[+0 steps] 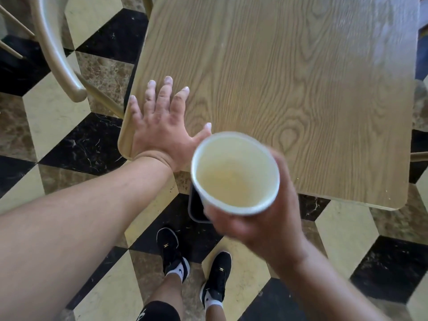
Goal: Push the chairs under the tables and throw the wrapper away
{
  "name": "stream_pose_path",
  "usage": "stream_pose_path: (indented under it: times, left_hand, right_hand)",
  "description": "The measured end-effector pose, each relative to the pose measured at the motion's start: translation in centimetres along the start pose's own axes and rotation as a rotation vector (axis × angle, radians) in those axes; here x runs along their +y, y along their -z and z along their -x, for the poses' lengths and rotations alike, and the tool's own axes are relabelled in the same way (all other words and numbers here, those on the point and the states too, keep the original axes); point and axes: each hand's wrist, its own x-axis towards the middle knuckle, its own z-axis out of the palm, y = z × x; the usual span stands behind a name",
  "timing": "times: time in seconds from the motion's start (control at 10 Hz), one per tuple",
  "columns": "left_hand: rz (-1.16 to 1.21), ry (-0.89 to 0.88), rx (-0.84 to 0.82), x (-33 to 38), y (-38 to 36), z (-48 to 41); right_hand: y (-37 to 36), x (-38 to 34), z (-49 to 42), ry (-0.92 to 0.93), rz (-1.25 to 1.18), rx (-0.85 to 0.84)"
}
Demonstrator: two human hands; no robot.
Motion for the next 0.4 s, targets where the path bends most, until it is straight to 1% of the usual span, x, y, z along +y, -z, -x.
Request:
stream_pose_path:
  times: [0.1, 0.2, 0.3, 0.4]
  left_hand:
    - [-0.01, -0.011, 0.031, -0.1, -0.5, 0.0]
    - [-0.007, -0.015, 0.034, -0.1, -0.5, 0.1]
    - [-0.012, -0.027, 0.047, -0.2, -0.5, 0.0]
    - [0.004, -0.02, 0.044, -0.1, -0.5, -0.1]
  right_hand:
    - [0.0, 2.1, 4.6, -0.167, 0.057, -0.158]
    - [-1.1, 6.2, 7.1, -0.338, 0.238, -0.343]
    - [-2.5, 11.8, 8.4, -0.433, 0.4, -0.445]
    - [-3.4, 15.8, 8.5, -0.549, 0.503, -0.533]
